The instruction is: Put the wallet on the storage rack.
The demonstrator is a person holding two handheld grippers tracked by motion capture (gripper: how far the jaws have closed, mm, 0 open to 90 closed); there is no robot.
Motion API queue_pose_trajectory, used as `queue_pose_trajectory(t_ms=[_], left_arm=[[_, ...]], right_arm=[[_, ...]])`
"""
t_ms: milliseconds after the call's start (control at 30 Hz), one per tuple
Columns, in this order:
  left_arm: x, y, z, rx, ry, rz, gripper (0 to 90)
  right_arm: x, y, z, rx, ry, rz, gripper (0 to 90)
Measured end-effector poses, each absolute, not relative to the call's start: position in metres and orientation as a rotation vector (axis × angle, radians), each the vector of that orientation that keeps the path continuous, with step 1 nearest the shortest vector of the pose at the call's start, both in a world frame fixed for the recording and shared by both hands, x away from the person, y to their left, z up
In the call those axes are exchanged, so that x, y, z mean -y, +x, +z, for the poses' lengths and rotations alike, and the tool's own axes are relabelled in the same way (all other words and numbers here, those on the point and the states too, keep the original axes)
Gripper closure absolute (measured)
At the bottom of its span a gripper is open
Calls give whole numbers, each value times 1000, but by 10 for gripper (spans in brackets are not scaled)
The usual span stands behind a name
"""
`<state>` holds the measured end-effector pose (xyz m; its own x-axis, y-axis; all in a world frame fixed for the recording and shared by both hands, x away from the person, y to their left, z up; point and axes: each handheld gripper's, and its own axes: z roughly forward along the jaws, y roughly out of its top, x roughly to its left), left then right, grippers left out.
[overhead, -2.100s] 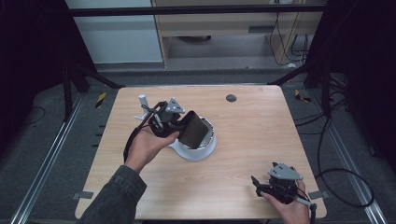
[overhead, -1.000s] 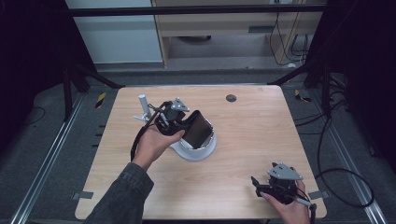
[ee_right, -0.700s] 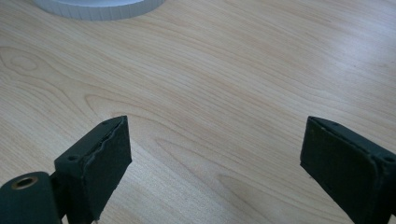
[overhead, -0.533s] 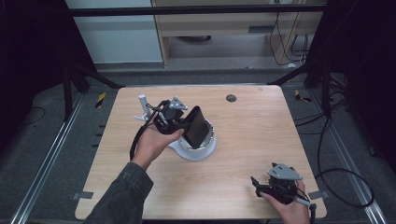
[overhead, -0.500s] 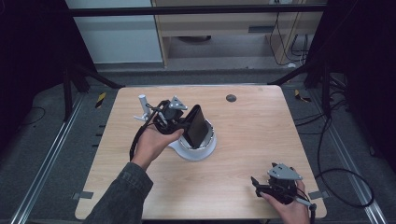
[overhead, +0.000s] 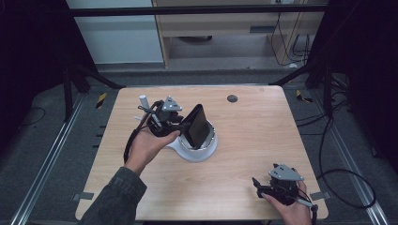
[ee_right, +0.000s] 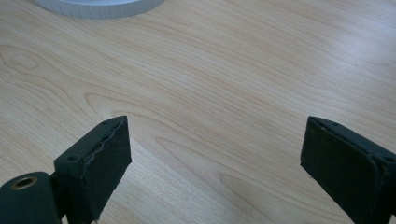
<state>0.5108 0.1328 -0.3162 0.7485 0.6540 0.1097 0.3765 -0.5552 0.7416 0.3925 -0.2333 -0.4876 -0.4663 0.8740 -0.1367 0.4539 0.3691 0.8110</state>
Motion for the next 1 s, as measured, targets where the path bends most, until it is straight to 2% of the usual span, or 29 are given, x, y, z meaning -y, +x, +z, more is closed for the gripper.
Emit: queue_pose_trajectory(t_ms=[233, 433, 600, 867, 1000], left_arm=[[-141, 497, -306, -748, 2179, 535, 594], [-145, 484, -298, -728, 2167, 579, 486], [-149, 480, -297, -716, 2157, 562, 415], [-154, 465, -302, -695, 2105, 520, 165], [-160, 454, -311, -683, 2081, 496, 94]], right_arm=[[233, 392, -488, -2069, 1143, 970, 87], [233, 392, -488, -2070, 1143, 967, 87], [233, 392, -488, -2068, 1142, 967, 87], [233, 393, -488, -2070, 1141, 961, 87], [233, 392, -488, -2068, 1142, 962, 87]])
